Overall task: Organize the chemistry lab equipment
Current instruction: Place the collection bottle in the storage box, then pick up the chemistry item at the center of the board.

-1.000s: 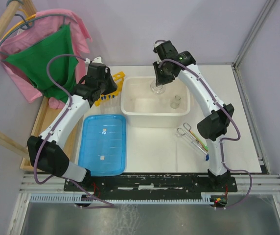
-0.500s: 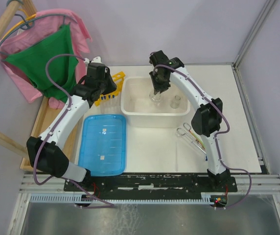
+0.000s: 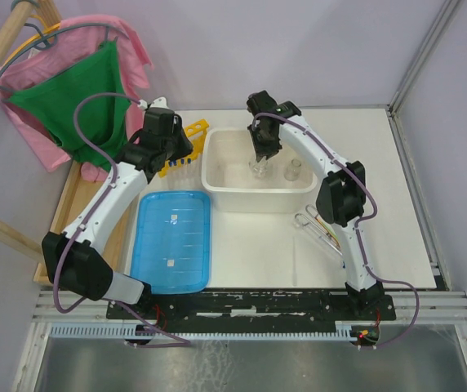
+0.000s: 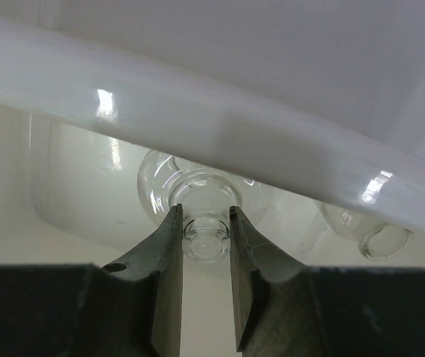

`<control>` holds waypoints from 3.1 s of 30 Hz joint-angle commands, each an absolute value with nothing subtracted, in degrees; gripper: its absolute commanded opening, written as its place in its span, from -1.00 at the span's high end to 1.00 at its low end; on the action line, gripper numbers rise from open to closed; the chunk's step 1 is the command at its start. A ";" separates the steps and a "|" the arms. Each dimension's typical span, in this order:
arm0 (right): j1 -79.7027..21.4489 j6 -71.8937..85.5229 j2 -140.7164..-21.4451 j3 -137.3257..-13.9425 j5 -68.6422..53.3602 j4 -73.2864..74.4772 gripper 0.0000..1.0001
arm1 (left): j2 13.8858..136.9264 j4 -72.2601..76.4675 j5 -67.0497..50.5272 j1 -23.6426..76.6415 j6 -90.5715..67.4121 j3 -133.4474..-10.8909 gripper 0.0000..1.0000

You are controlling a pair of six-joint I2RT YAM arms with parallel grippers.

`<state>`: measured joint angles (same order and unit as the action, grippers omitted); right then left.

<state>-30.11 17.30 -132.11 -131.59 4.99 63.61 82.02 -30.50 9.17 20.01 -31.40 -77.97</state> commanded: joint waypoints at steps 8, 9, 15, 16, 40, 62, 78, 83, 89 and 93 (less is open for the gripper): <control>-30.44 17.49 -132.89 -129.09 6.96 60.31 0.94 | 79.33 -29.56 10.87 20.26 -30.94 -77.13 0.34; -30.48 17.44 -132.96 -128.99 7.13 60.30 0.93 | 79.31 -29.55 10.82 20.22 -30.88 -77.08 0.34; -30.55 17.25 -132.50 -128.84 8.13 60.12 0.71 | 79.18 -29.55 10.65 20.25 -30.94 -76.90 0.34; -30.54 17.19 -132.13 -128.81 8.10 60.05 0.65 | 79.11 -29.56 10.70 20.30 -30.94 -76.90 0.34; -30.46 17.14 -108.08 -120.76 14.77 62.12 0.03 | 79.67 -28.09 7.89 20.76 -30.79 -77.26 0.31; -17.97 31.31 -67.32 -59.70 1.94 59.91 0.15 | 88.57 -23.36 -2.87 29.87 -25.14 -91.93 0.30; -18.19 31.67 -84.39 -55.54 6.81 56.74 0.07 | 85.06 -25.75 -0.02 30.81 -24.79 -87.44 0.31; -18.18 26.75 -83.57 -55.31 10.48 52.97 0.03 | 82.06 -25.75 1.92 30.77 -24.57 -84.86 0.30; -17.56 21.12 -85.48 -55.06 7.19 48.95 0.03 | 79.90 -25.57 3.31 30.76 -24.48 -82.33 0.30; -17.49 21.69 -86.96 -53.79 6.15 47.40 0.03 | 78.81 -25.56 4.72 30.76 -24.14 -81.63 0.30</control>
